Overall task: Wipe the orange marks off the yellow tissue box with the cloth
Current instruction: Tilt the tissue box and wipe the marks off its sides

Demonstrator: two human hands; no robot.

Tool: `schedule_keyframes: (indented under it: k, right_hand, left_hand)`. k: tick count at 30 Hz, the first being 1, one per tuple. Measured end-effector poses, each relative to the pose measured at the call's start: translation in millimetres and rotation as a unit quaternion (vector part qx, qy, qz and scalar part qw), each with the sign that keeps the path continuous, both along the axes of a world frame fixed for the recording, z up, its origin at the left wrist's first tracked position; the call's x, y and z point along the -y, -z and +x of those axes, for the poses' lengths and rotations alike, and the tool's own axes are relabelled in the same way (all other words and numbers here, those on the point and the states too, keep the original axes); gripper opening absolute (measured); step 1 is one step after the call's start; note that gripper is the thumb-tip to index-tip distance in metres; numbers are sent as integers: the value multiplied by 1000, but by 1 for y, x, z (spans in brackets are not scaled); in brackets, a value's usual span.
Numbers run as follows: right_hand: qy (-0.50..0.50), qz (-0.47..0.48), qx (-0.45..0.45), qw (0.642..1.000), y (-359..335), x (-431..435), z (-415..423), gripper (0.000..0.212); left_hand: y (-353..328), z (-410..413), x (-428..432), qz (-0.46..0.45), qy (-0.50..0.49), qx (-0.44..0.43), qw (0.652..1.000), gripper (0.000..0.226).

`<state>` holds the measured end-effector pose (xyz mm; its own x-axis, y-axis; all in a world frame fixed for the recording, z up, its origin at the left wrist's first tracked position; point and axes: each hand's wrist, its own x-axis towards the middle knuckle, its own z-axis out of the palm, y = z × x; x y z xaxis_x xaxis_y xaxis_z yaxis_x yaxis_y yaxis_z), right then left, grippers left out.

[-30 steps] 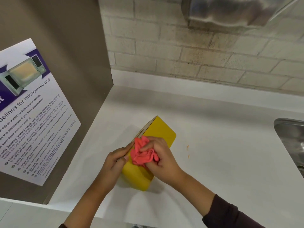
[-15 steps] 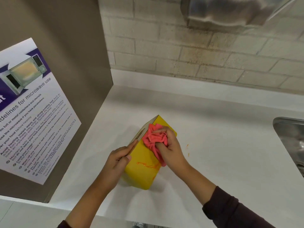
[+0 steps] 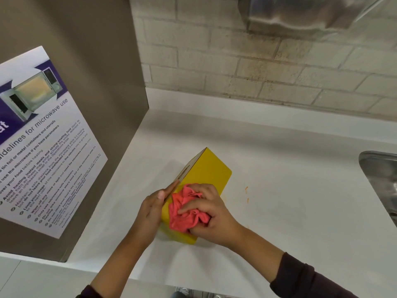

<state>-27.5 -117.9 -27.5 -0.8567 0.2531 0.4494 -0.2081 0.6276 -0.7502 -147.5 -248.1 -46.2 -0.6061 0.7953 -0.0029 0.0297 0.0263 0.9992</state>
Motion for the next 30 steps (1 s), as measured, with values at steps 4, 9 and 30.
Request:
schedule_keyframes:
  k: [4,9,30]
  right_hand:
    - [19,67,-6,998,20,-8,9,38]
    - [147,16,4,989,28,-28,13,31]
    - [176,-166,-47,969,-9,-9,-21,42]
  left_hand:
    - [-4,1,-1,12,-2,13,1000,41]
    - [-1,2,-1,25,10,-1,1000,39]
    - [-1,7,-9,9,-27,43,999,34]
